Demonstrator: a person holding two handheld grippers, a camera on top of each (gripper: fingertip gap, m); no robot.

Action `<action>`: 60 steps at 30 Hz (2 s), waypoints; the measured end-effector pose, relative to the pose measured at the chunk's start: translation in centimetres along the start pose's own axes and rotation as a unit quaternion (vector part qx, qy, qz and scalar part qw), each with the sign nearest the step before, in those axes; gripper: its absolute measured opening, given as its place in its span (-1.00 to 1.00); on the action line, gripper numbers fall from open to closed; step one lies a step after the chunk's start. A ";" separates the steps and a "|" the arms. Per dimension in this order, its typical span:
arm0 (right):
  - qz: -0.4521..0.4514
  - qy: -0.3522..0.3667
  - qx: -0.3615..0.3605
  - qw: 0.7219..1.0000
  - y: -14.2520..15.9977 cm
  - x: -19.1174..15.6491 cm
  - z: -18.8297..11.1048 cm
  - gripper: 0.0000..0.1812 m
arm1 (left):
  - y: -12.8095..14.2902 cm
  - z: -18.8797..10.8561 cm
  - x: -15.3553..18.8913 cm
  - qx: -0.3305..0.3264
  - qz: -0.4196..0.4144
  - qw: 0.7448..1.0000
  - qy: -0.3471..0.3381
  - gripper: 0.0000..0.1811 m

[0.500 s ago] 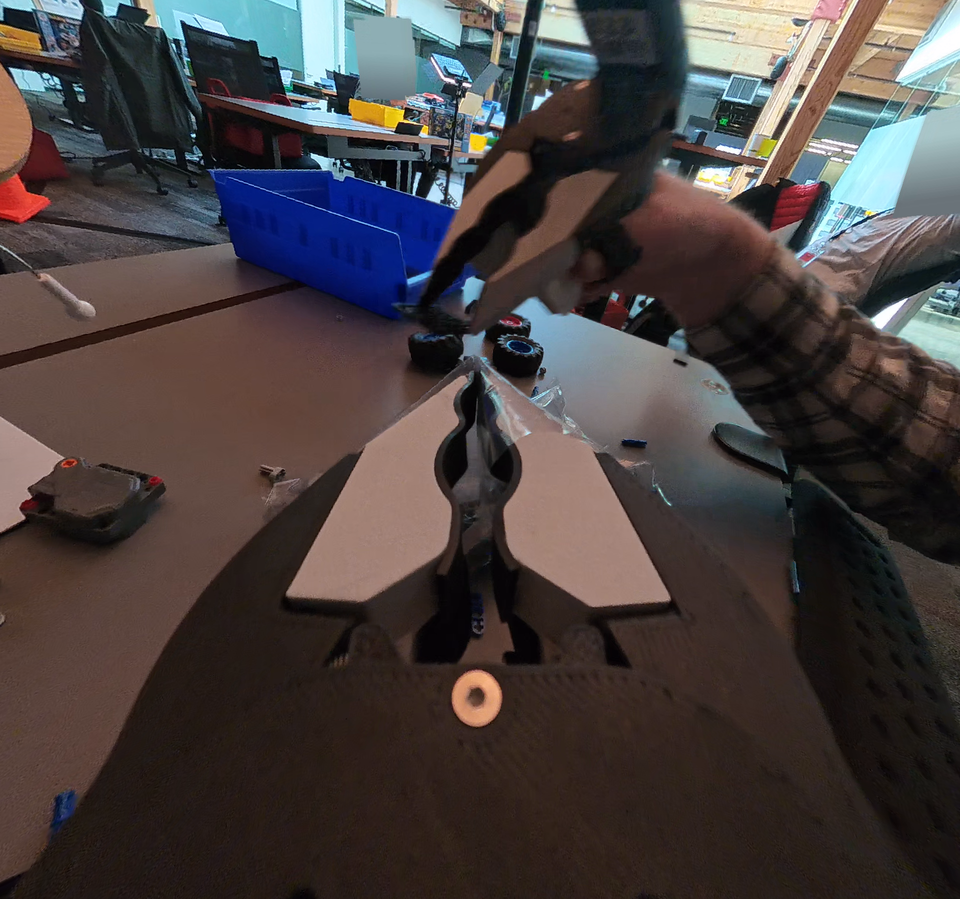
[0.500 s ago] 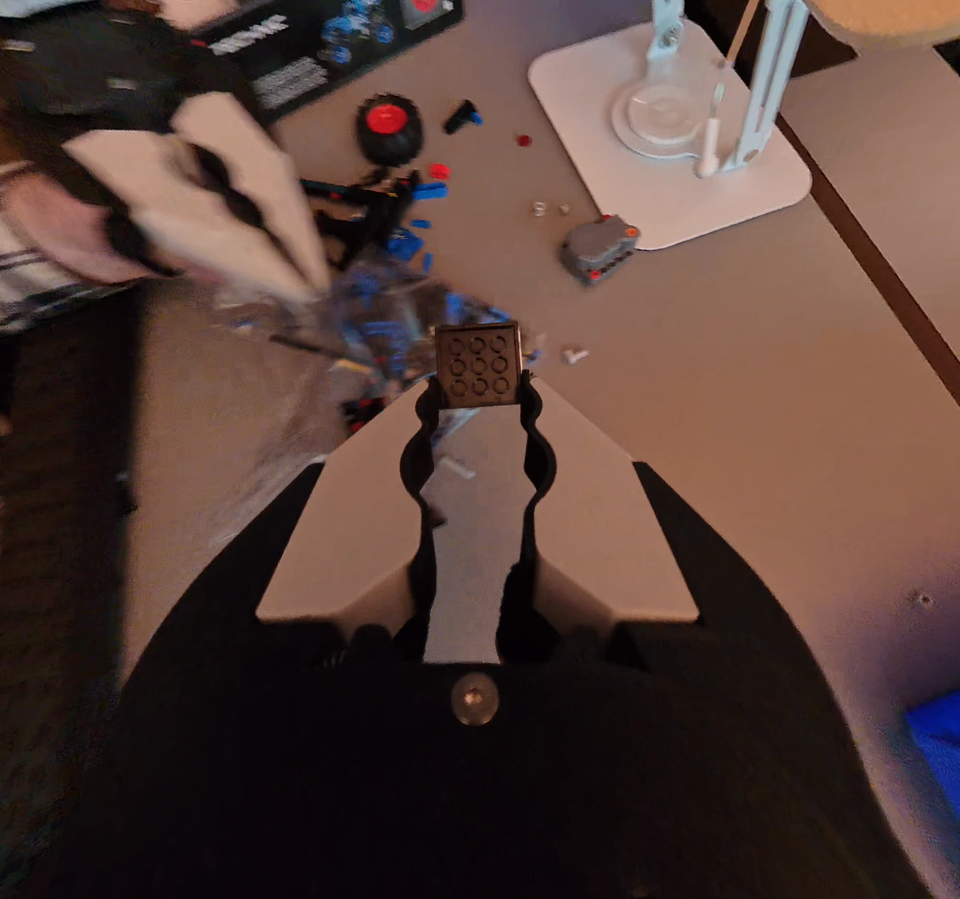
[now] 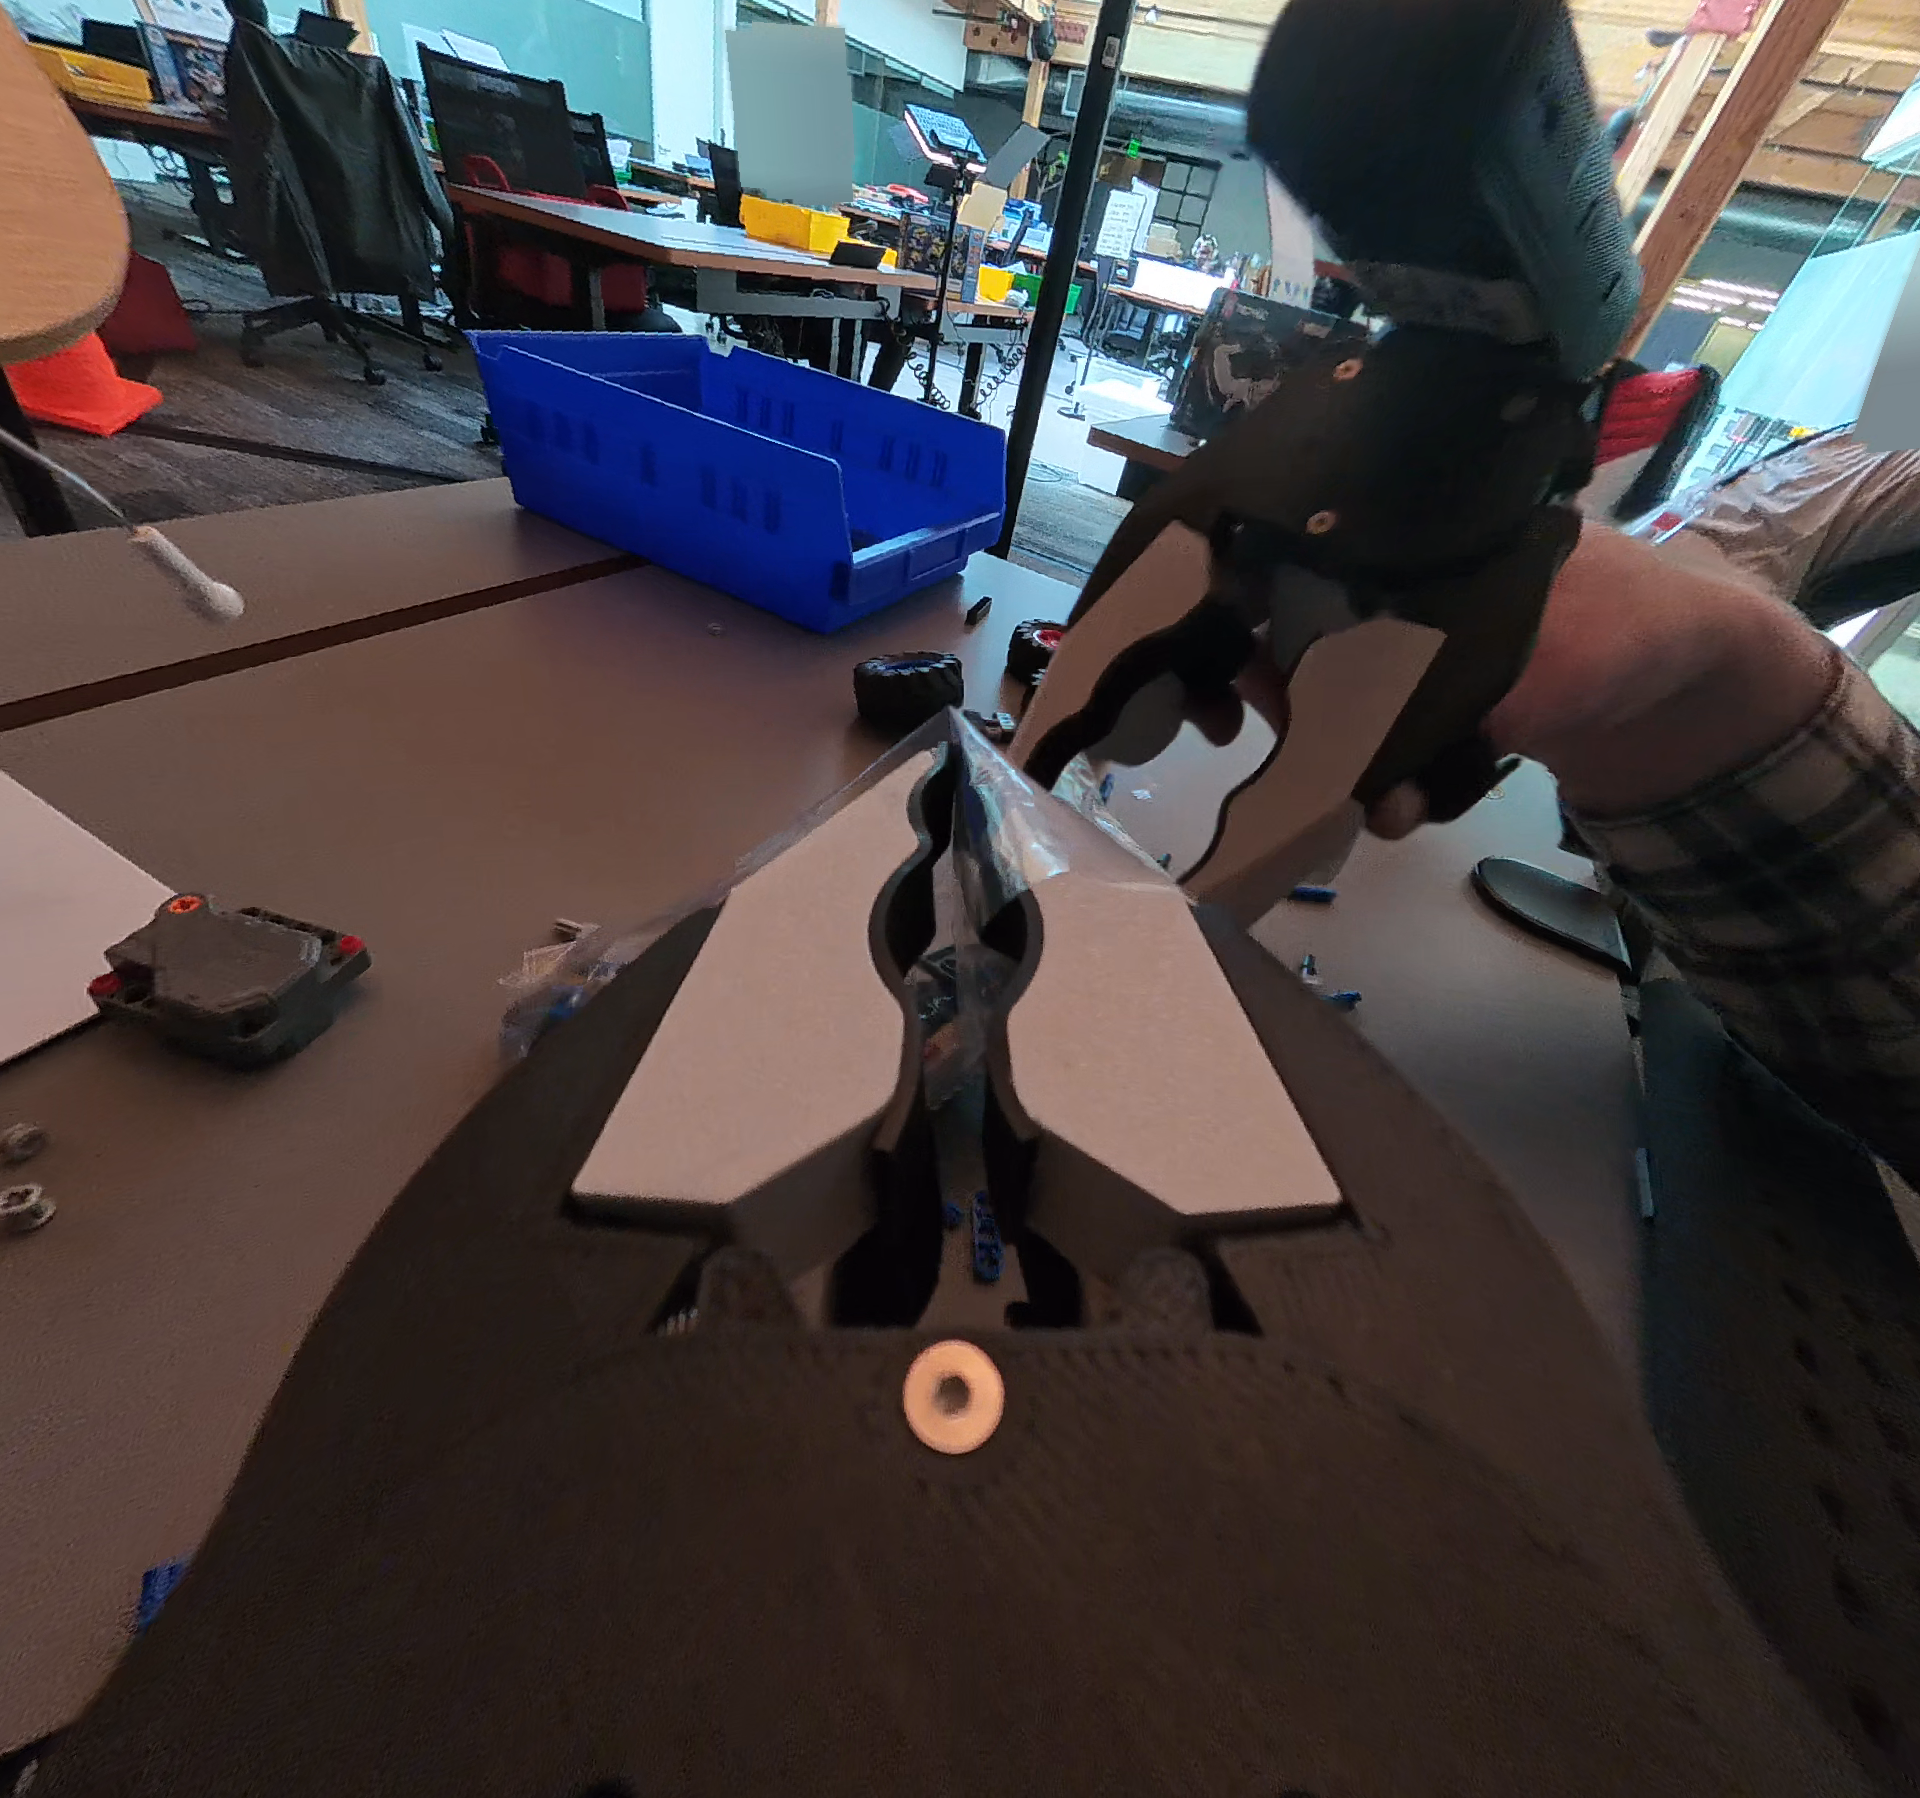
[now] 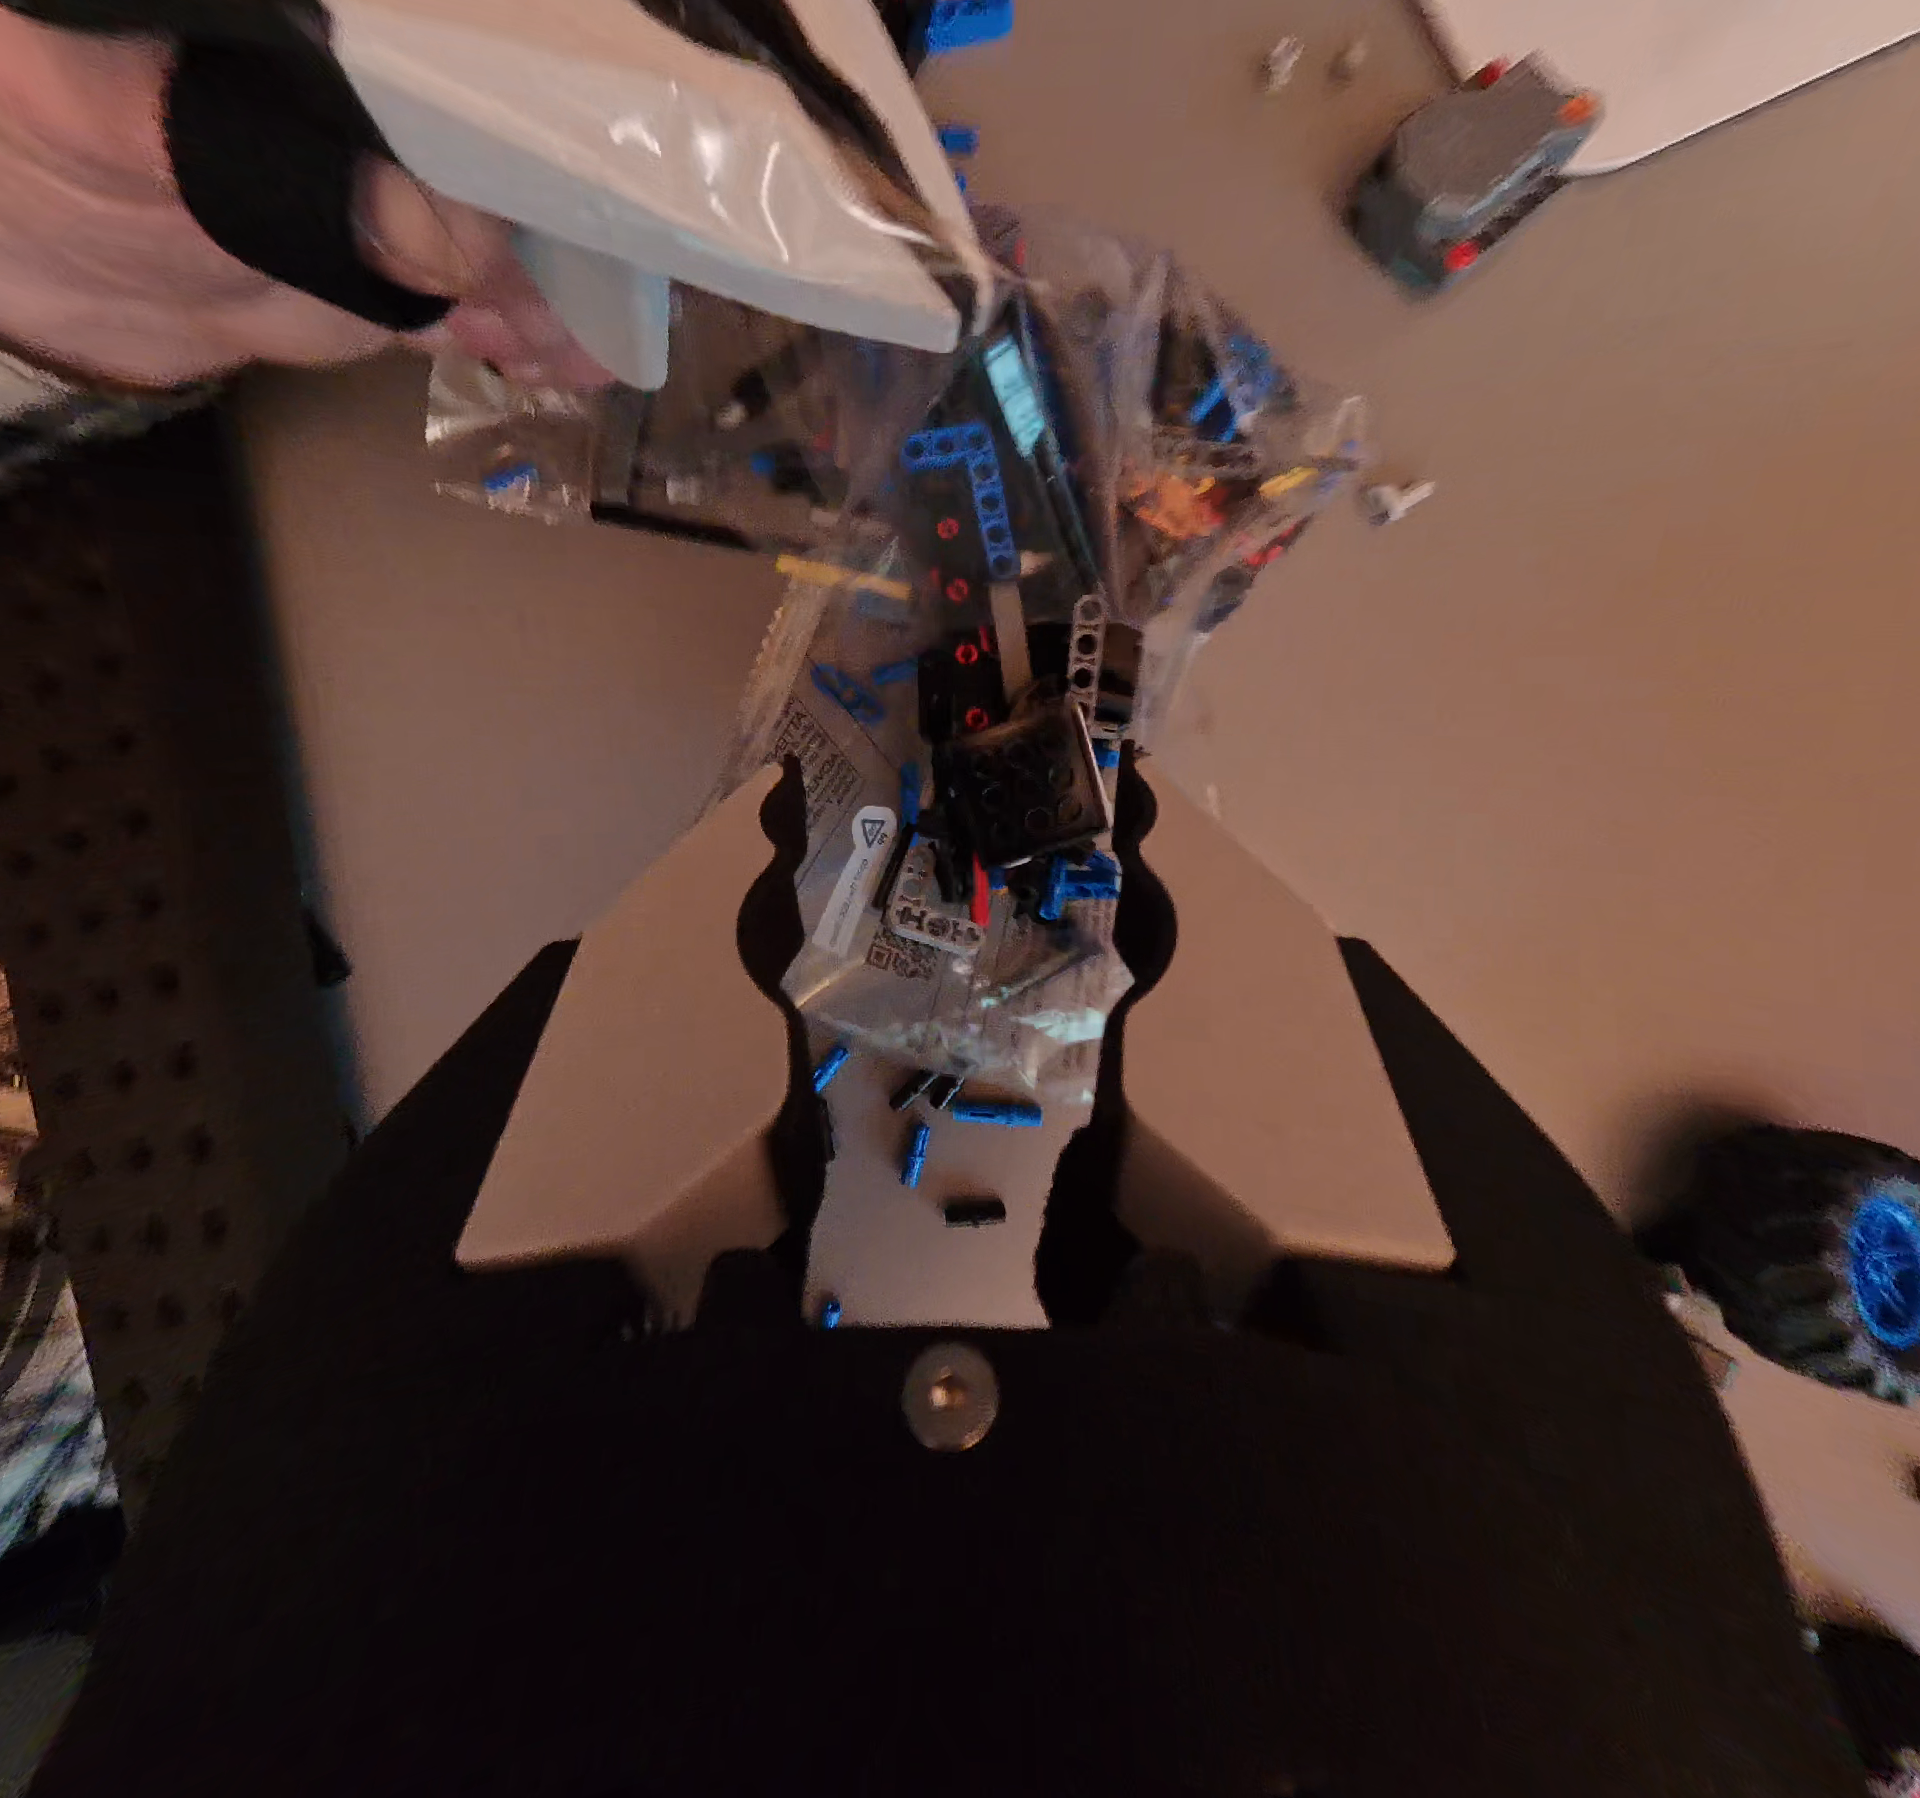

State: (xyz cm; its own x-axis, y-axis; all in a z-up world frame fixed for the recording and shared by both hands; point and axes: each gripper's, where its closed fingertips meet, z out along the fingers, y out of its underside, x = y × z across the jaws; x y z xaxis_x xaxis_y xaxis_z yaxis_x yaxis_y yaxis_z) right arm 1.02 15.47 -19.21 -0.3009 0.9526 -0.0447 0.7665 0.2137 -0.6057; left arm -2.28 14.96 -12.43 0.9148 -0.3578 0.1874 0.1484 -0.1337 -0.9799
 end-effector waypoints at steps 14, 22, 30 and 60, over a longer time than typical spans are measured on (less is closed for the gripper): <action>-0.012 0.012 0.209 0.978 1.2 -10.5 -6.4 -0.56 | -0.5 0.7 -2.3 0.010 -0.020 0.999 -0.038 -1.00; 0.038 0.025 0.227 0.973 8.8 -16.0 -8.0 -0.58 | 1.3 2.5 -2.3 -0.044 -0.036 0.998 -0.023 -0.94; -0.008 0.105 0.125 0.987 13.8 -18.0 -4.3 -0.35 | -0.7 1.7 -2.0 -0.026 -0.007 0.999 -0.039 -0.61; 0.048 -0.044 0.282 0.957 15.2 -26.8 -4.1 -0.82 | 15.2 -11.9 9.9 -0.436 0.184 0.874 0.106 0.20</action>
State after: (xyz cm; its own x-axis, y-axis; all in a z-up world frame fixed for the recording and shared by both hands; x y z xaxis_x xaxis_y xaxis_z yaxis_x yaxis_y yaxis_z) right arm 23.05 -5.93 -23.96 -0.3100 0.9347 -0.1738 0.3716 -0.0492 -0.9271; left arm 4.56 -1.64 -24.64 0.7367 -0.6755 -0.0306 -0.5689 -0.5948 -0.5679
